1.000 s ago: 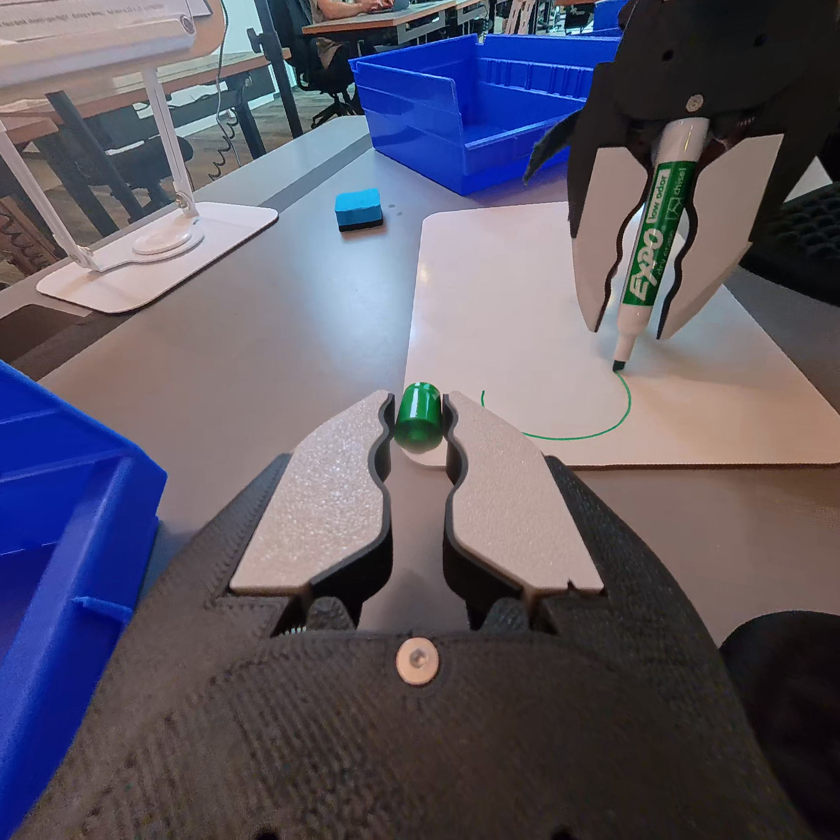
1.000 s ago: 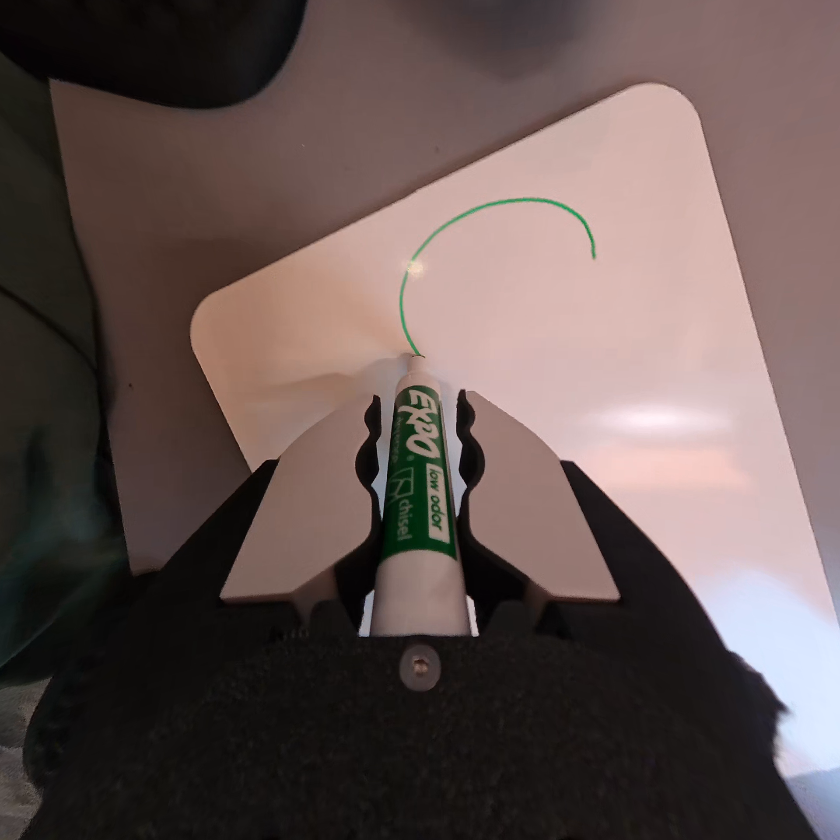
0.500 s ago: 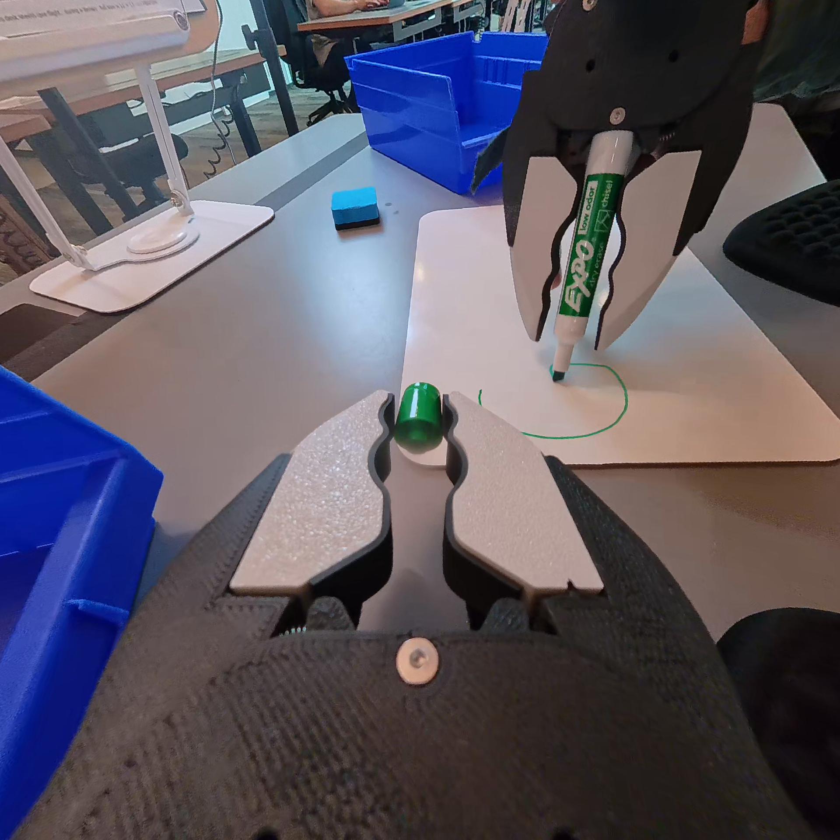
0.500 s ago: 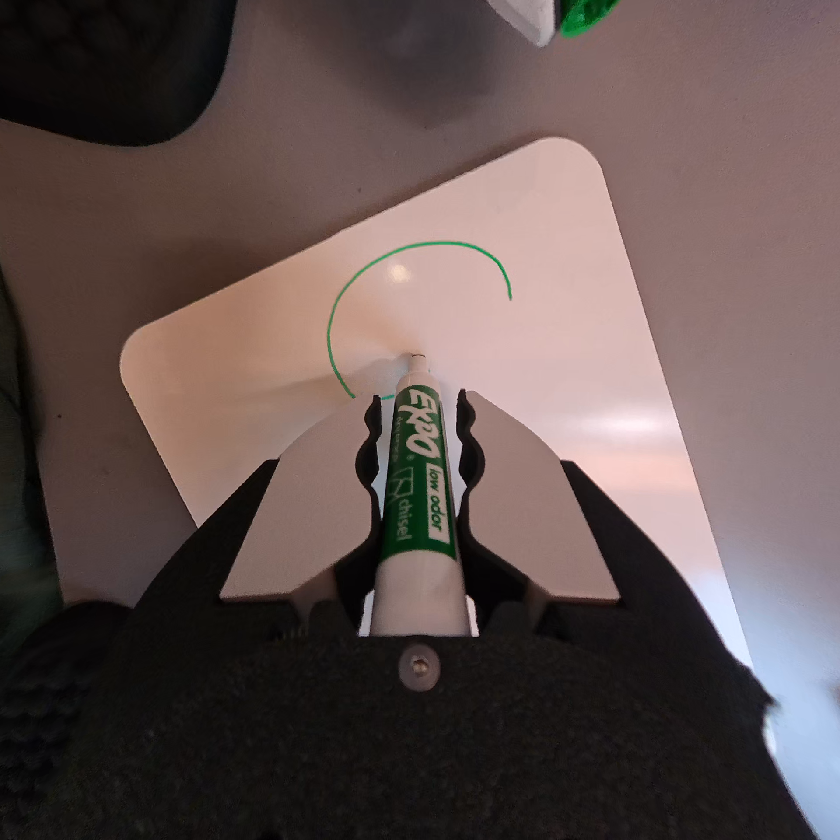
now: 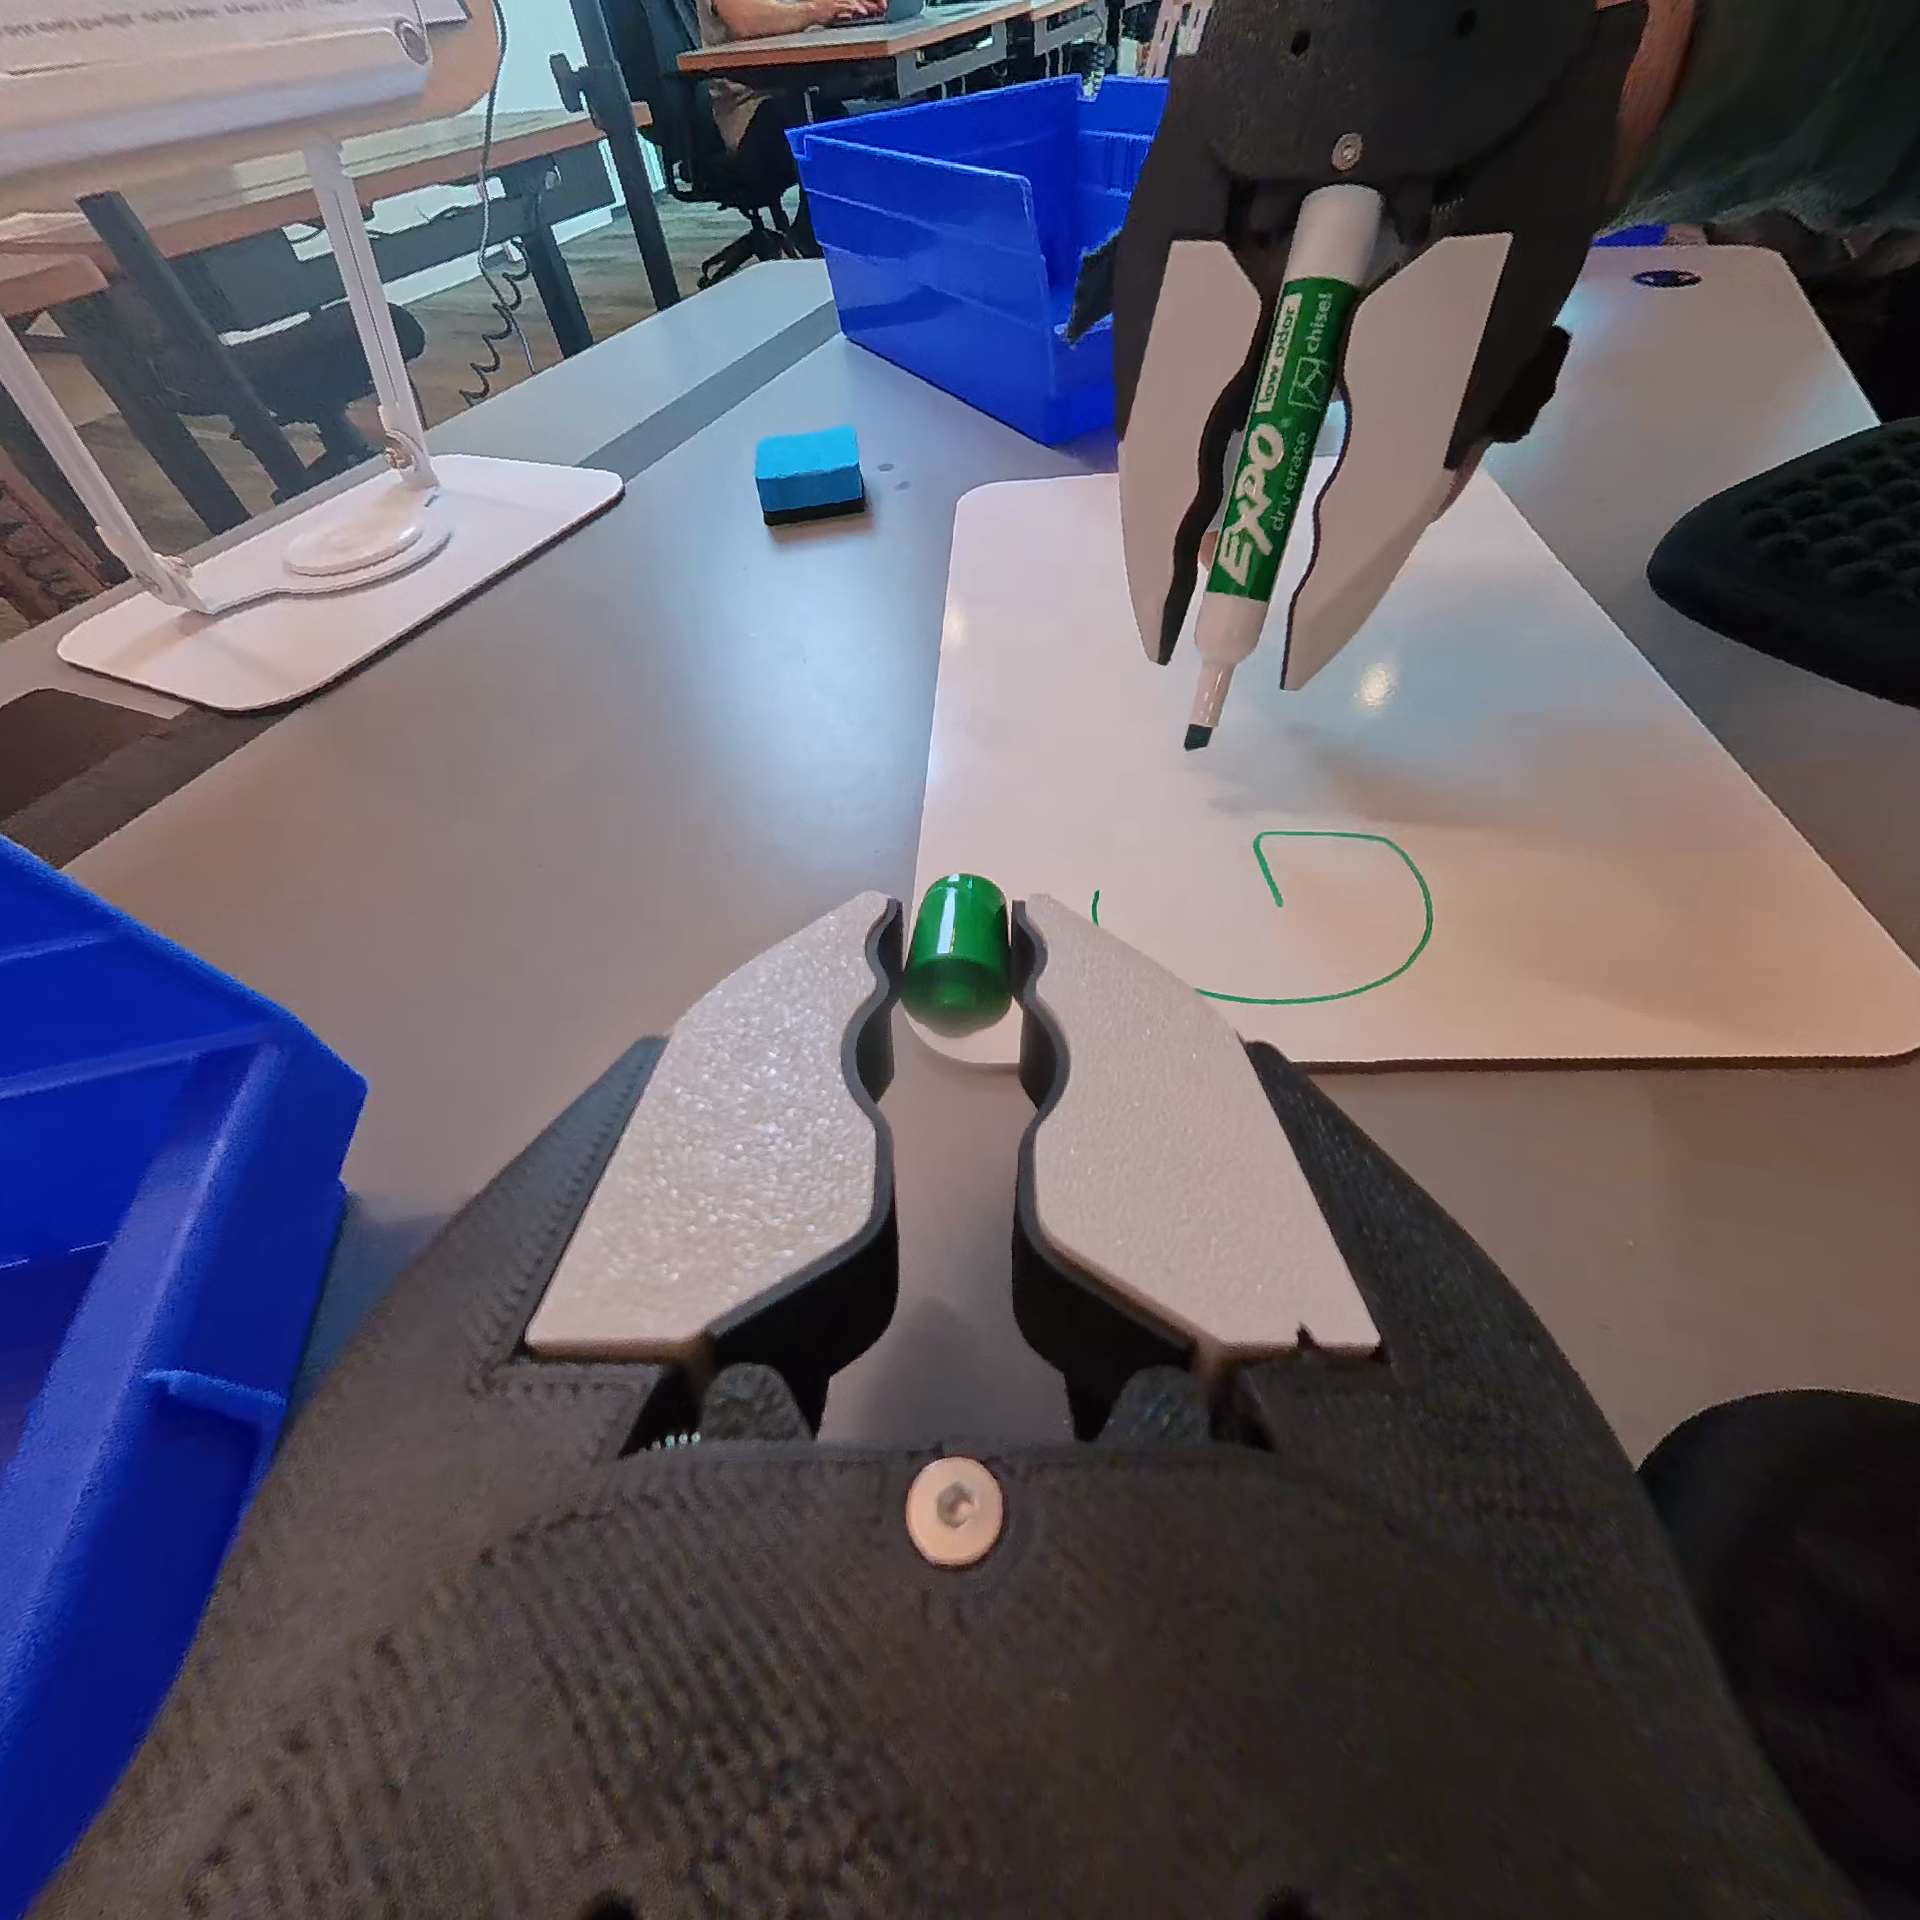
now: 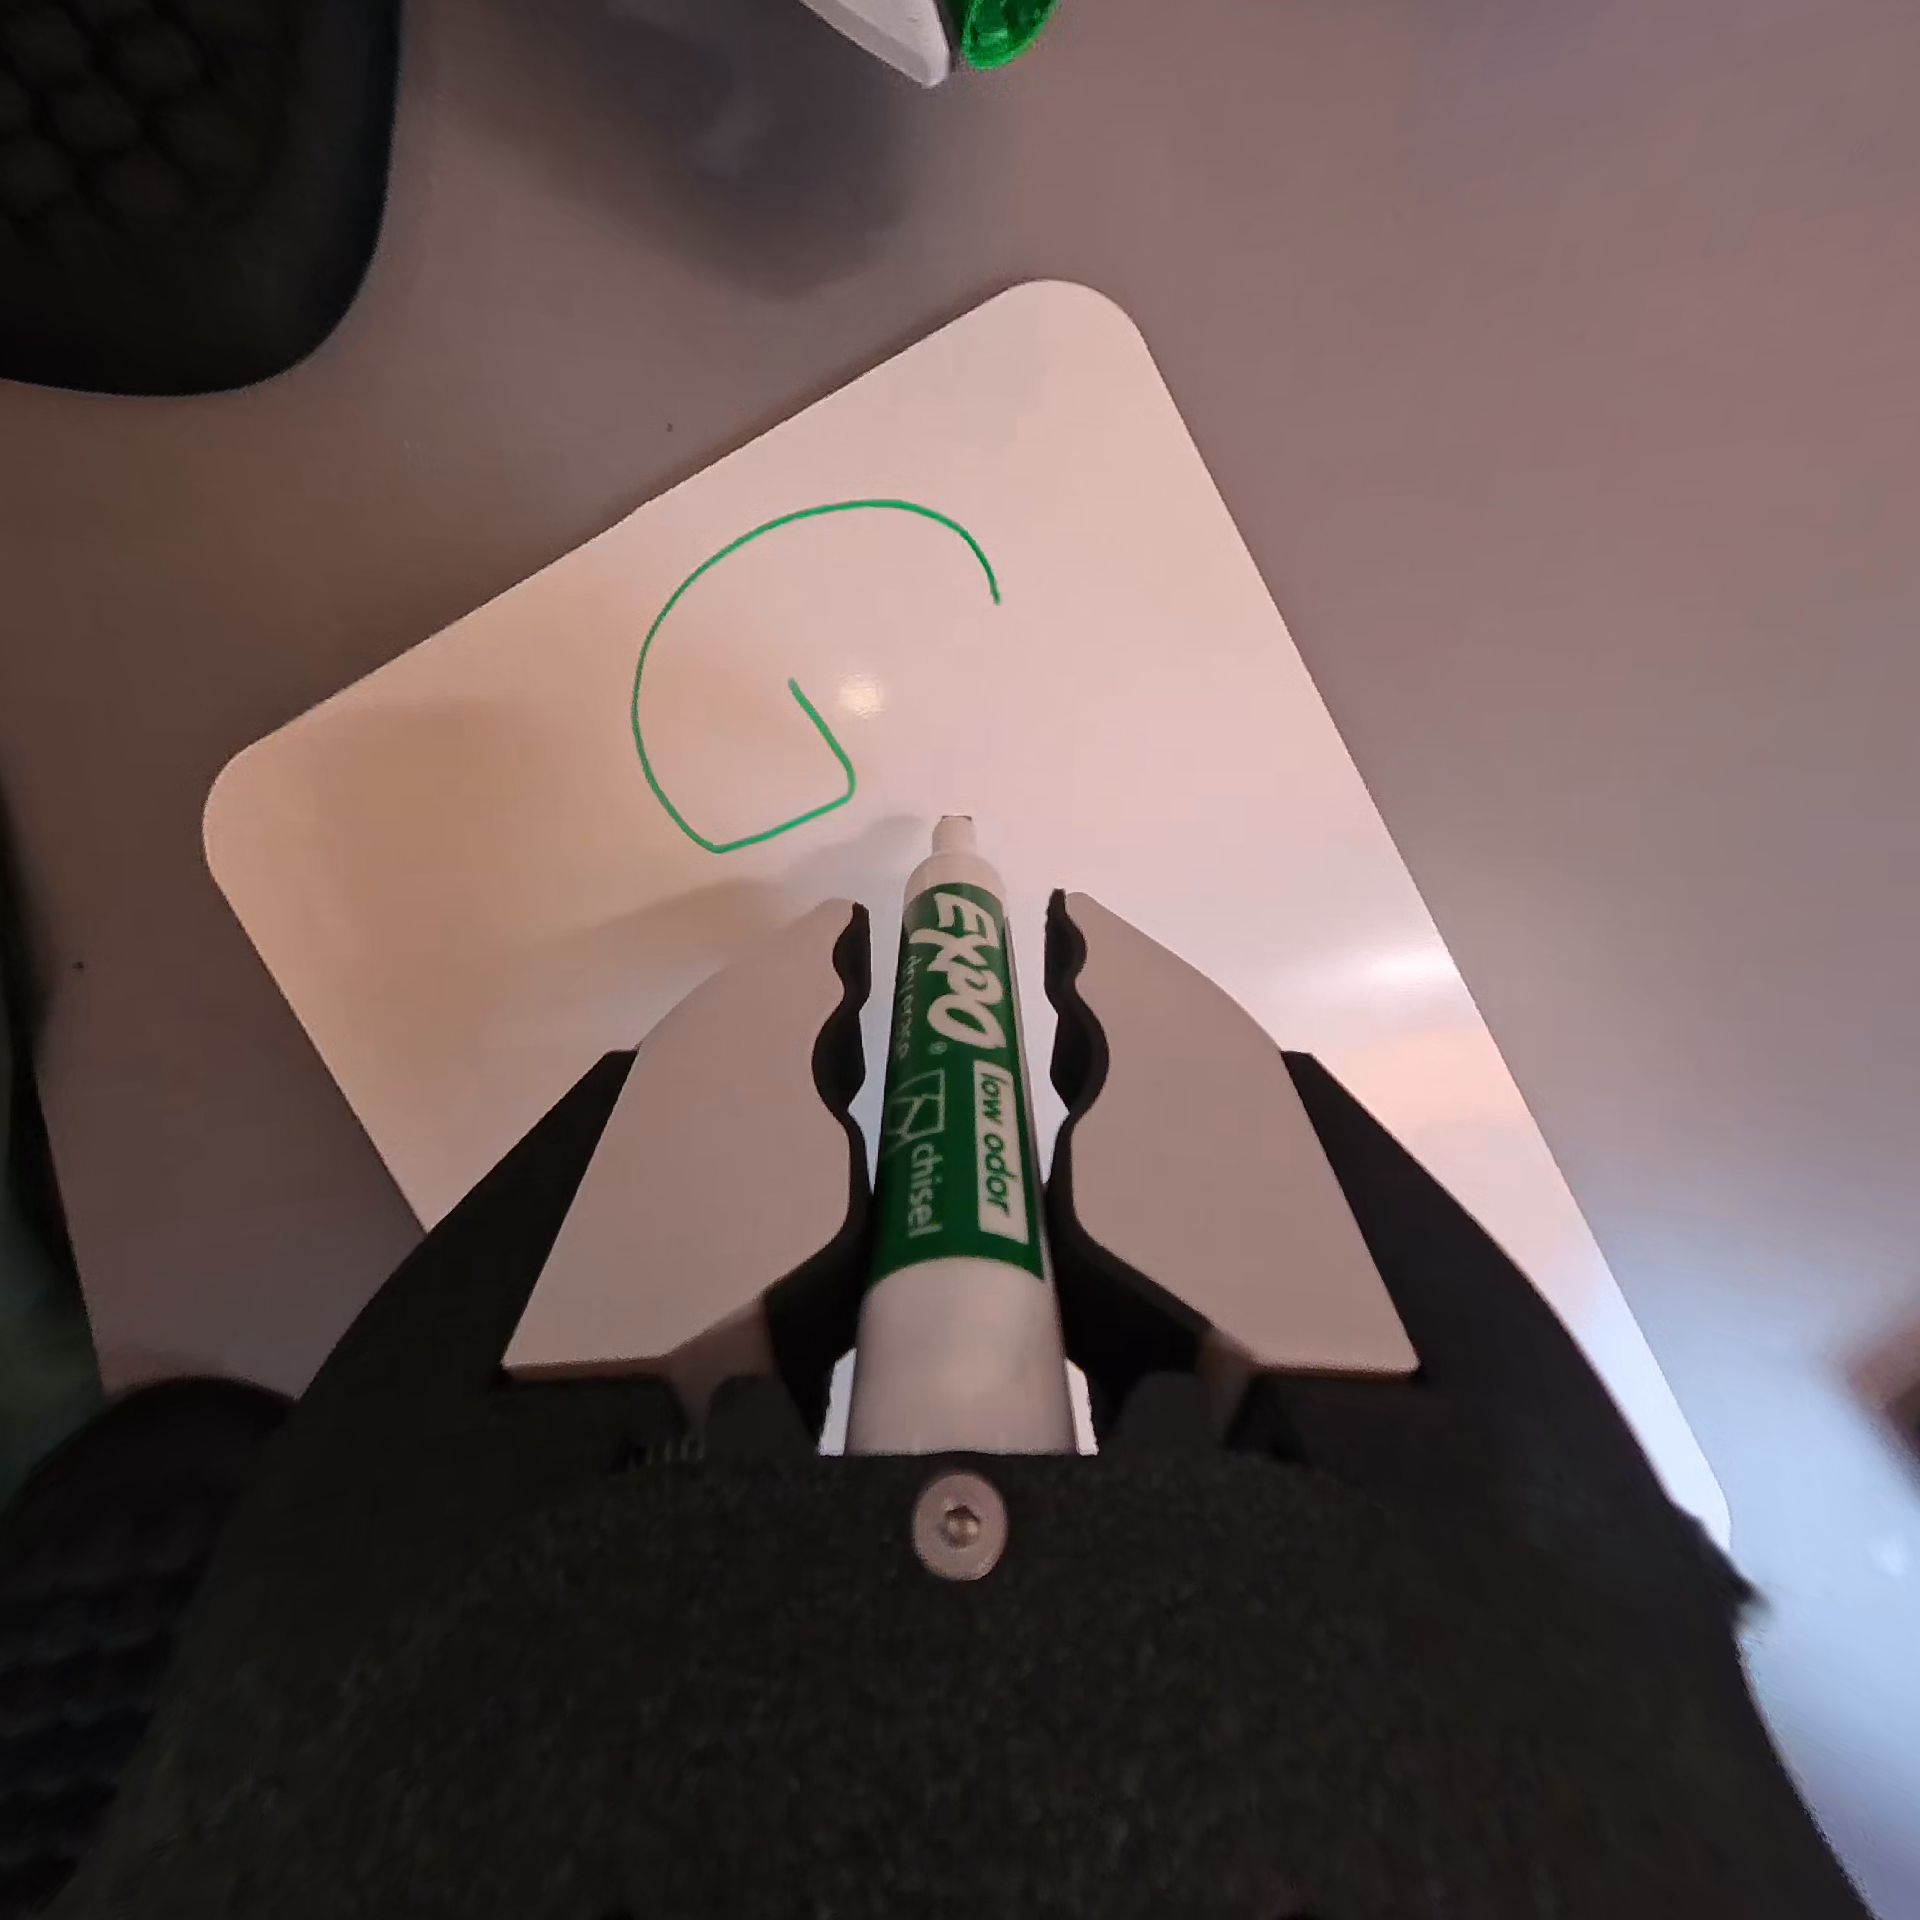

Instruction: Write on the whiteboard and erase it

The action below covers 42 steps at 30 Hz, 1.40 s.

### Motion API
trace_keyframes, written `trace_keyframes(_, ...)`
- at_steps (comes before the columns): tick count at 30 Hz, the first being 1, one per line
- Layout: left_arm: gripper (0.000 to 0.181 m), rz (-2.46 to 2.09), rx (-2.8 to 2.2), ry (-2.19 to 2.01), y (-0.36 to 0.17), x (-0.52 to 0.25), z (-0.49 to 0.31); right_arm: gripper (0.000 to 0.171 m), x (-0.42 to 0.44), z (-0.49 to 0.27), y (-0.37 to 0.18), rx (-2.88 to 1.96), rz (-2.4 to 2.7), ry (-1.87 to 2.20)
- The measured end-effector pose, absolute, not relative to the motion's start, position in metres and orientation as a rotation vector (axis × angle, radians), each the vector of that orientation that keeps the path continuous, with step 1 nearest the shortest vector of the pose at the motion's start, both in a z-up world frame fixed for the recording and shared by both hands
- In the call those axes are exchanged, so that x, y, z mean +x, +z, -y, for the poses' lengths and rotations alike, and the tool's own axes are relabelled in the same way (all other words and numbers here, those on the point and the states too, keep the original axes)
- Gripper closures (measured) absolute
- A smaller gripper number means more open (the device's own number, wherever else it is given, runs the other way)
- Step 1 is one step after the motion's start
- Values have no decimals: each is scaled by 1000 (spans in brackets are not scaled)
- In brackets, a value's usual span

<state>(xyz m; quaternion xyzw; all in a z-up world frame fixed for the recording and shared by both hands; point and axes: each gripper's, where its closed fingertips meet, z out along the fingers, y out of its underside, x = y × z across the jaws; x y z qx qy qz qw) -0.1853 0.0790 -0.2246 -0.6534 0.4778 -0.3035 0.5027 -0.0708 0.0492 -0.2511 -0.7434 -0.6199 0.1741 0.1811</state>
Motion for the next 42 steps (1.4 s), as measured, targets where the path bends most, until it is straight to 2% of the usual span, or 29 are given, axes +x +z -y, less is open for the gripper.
trace_keyframes(17, 162, -1157, -1588, -734, -226, -186, -79, 138, -86, -75, -258, -2087, 1759, 481)
trace_keyframes(42, 161, -1178, -1590, -734, -228, -184, -77, 138, -83, -67, -266, -2108, 1818, 438)
